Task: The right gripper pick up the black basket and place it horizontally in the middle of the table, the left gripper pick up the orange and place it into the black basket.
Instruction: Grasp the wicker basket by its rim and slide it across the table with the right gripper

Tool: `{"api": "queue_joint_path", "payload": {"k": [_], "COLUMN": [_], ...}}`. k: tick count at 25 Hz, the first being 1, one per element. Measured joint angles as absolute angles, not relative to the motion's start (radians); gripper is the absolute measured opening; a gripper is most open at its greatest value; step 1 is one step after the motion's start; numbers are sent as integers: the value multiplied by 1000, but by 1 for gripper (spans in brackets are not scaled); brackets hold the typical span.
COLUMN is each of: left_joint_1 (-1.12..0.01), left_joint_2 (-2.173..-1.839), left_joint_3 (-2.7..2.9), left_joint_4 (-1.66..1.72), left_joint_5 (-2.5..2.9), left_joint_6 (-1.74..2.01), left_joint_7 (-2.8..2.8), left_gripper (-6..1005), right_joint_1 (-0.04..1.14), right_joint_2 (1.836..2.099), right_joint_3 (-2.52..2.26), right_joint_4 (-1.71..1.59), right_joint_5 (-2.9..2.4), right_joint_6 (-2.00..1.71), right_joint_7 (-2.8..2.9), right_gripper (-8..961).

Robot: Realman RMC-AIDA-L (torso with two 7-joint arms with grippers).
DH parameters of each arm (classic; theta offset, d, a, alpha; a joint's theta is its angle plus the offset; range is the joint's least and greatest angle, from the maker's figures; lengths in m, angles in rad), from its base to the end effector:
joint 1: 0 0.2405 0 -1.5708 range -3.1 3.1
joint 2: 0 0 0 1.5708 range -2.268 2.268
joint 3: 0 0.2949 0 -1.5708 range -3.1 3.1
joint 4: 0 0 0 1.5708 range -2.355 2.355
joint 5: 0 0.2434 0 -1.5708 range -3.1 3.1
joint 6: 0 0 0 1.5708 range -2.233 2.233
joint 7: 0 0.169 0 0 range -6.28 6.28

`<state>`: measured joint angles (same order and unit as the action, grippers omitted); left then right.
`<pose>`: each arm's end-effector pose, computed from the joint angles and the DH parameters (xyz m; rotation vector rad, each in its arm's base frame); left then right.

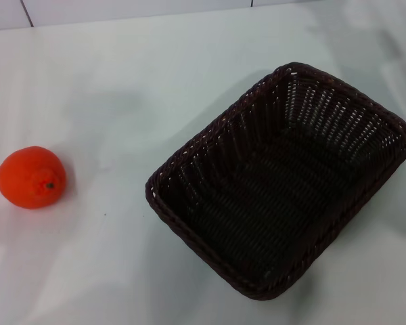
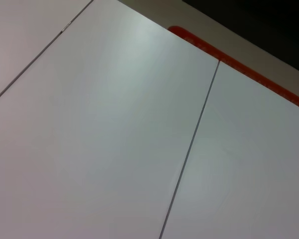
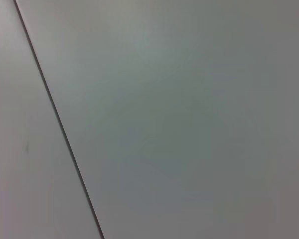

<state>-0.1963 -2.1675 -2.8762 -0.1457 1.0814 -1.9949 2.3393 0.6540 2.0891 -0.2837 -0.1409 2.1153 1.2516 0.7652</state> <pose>-0.3716 0.2336 0.0319 -1.2557 -0.3941 -1.4637 0.3280 0.4612 0.0248 -0.7091 -1.4218 -1.3113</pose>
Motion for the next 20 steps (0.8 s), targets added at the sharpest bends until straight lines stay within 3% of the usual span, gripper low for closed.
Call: {"api": "queue_joint_path", "payload": {"k": [2,9,14,17,20], "left_joint_1": [-196,-196,-196,-196,-197], "left_joint_2": [-2167,-2168,-2167,-2167,-2166], "left_joint_3": [-2876,-2876,-2876,-2876,-2876], "left_joint_4": [-146,-146,-146,-146,-149], "left_joint_5": [1081,1081,1074,1073,1072], "left_joint_6": [-1995,-1996,-1996,-1996,-1996], "left_joint_7": [2339,2339,2339,2339,2339], "left_gripper": [805,805,806,806,806], "right_joint_1": [654,652,636,618,606], "right_joint_2": [2089,2084,2067,2036,1980], "right_joint_3": [-284,-303,-435,-547,-647], "right_joint_4": [-140,-142,-255,-414,-611], "right_joint_5": [2115,2102,1979,1810,1550], "right_joint_6": [1252,1251,1225,1192,1219], "right_joint_7": [765,786,968,1229,1564], "right_gripper": [885,884,884,884,885]}}
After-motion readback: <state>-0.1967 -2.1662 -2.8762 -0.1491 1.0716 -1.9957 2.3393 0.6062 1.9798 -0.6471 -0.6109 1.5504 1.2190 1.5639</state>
